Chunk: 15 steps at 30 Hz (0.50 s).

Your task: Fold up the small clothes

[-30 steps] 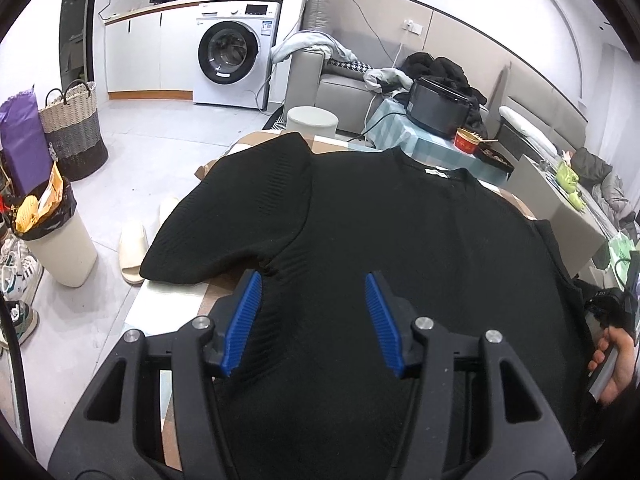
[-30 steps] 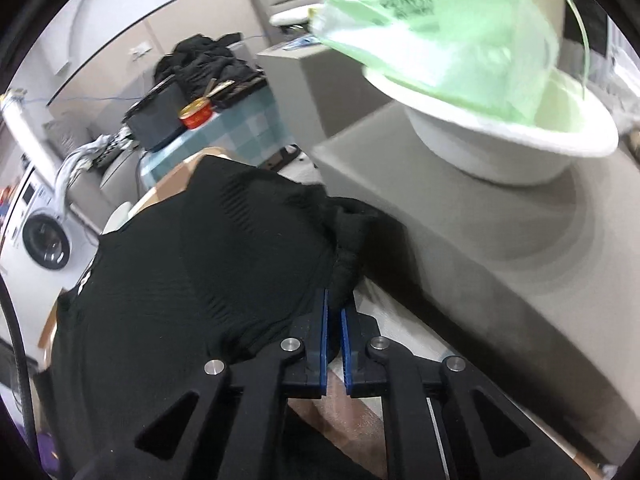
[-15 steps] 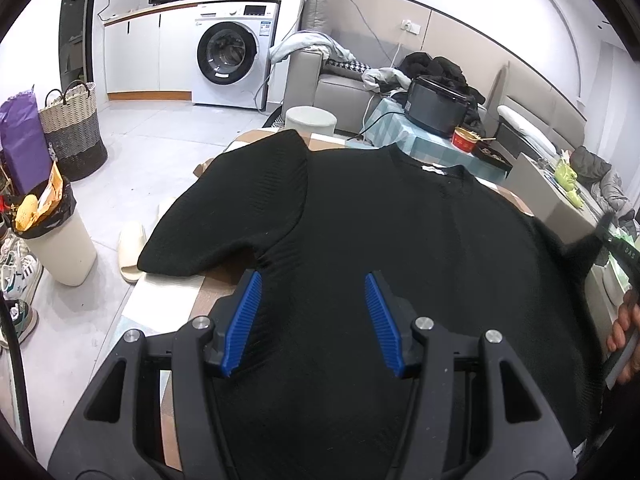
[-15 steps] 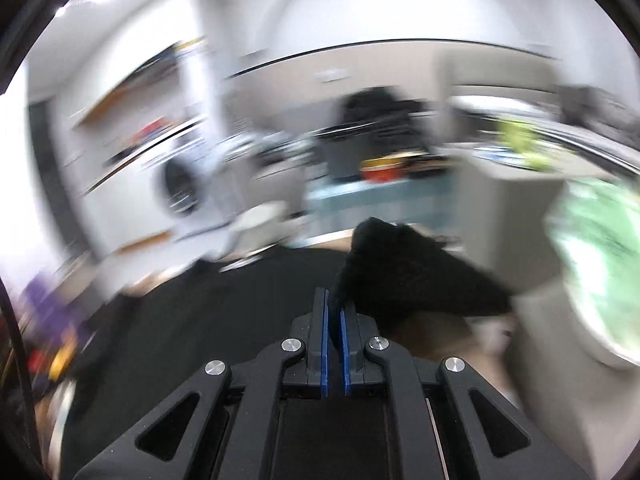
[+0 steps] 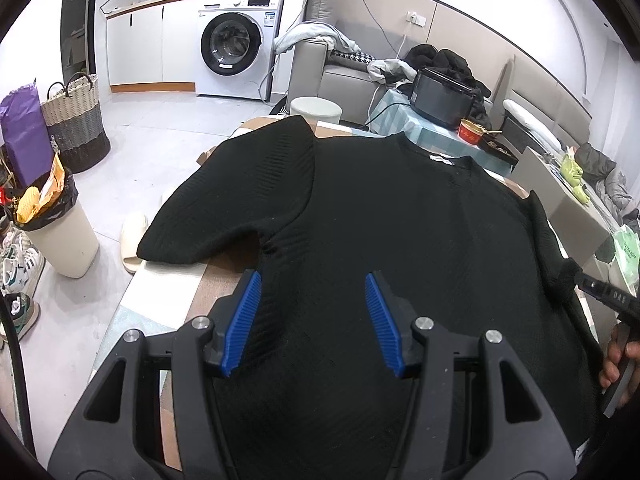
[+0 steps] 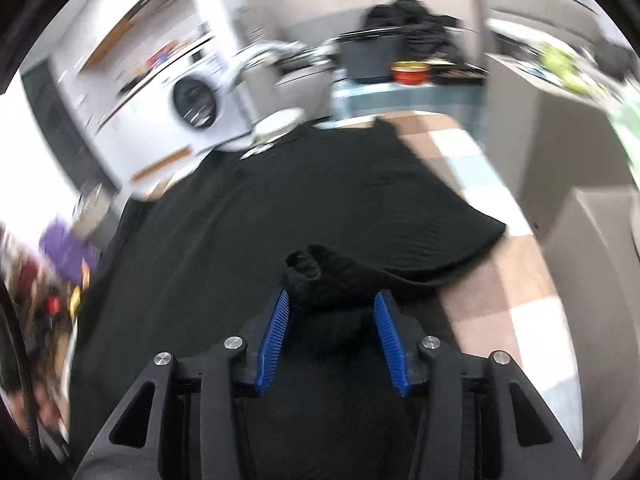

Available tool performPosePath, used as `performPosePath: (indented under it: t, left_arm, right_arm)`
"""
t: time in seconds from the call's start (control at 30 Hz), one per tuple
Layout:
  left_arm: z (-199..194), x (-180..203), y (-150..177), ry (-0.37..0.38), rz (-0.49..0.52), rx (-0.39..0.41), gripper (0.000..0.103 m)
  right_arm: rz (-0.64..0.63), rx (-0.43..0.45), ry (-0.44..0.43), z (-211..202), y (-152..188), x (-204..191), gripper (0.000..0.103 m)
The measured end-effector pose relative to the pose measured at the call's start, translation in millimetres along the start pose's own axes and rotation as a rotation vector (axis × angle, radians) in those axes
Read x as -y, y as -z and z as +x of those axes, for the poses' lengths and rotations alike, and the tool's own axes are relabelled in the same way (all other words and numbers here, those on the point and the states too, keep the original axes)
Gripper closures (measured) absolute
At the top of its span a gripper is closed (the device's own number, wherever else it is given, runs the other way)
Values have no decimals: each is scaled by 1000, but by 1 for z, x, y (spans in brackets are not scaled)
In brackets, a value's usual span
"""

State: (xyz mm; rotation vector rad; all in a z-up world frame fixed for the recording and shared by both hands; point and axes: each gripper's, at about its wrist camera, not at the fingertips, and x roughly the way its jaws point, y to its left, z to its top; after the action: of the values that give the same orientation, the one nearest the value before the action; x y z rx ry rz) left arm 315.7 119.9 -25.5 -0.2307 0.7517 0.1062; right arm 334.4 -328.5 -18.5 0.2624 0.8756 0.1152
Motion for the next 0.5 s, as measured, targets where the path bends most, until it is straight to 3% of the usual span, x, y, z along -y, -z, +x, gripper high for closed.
performPosePath:
  t: [0.1, 0.27, 0.4, 0.5]
  left_arm:
    - [0, -1, 0, -1, 2, -3, 51]
    - [2, -1, -1, 5, 1, -6, 51]
    - [4, 1, 1, 11, 4, -13, 51]
    - [4, 2, 1, 12, 6, -9, 51]
  right_arm:
    - [143, 13, -50, -2, -12, 22, 57]
    - [371, 27, 71, -19, -9, 51, 55]
    - [479, 6, 149, -1, -16, 68, 55]
    - [540, 8, 159, 15, -19, 81, 55]
